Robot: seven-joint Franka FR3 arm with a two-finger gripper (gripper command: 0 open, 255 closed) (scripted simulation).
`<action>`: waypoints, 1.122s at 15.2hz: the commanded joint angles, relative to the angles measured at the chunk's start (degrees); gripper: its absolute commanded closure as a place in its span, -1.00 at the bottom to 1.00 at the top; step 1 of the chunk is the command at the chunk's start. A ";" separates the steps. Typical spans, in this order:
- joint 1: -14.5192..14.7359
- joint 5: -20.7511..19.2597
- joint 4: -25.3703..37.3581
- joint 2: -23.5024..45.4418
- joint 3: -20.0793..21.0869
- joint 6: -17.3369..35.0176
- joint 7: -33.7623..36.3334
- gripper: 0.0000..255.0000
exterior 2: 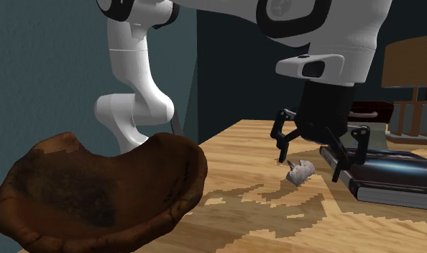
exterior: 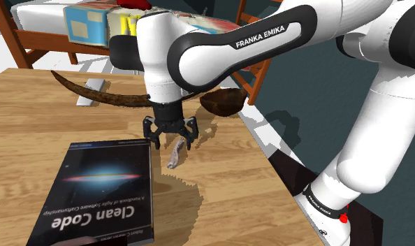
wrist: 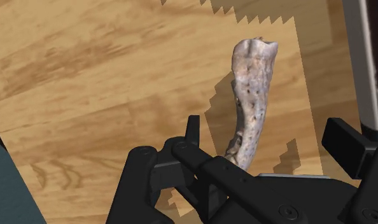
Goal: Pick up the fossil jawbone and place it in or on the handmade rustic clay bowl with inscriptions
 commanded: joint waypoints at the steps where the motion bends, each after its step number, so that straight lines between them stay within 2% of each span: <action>1: 0.01 -0.02 -0.04 0.02 0.00 0.06 0.02 -1.00; 4: 0.01 -0.01 -0.04 0.02 0.00 0.06 0.01 -1.00; 5: 0.01 -0.01 -0.04 0.02 0.00 0.06 0.01 1.00; 14: 0.01 -0.02 -0.04 0.02 -0.01 0.06 0.02 1.00; 17: -0.26 0.73 1.31 -0.97 0.27 -2.00 -0.35 1.00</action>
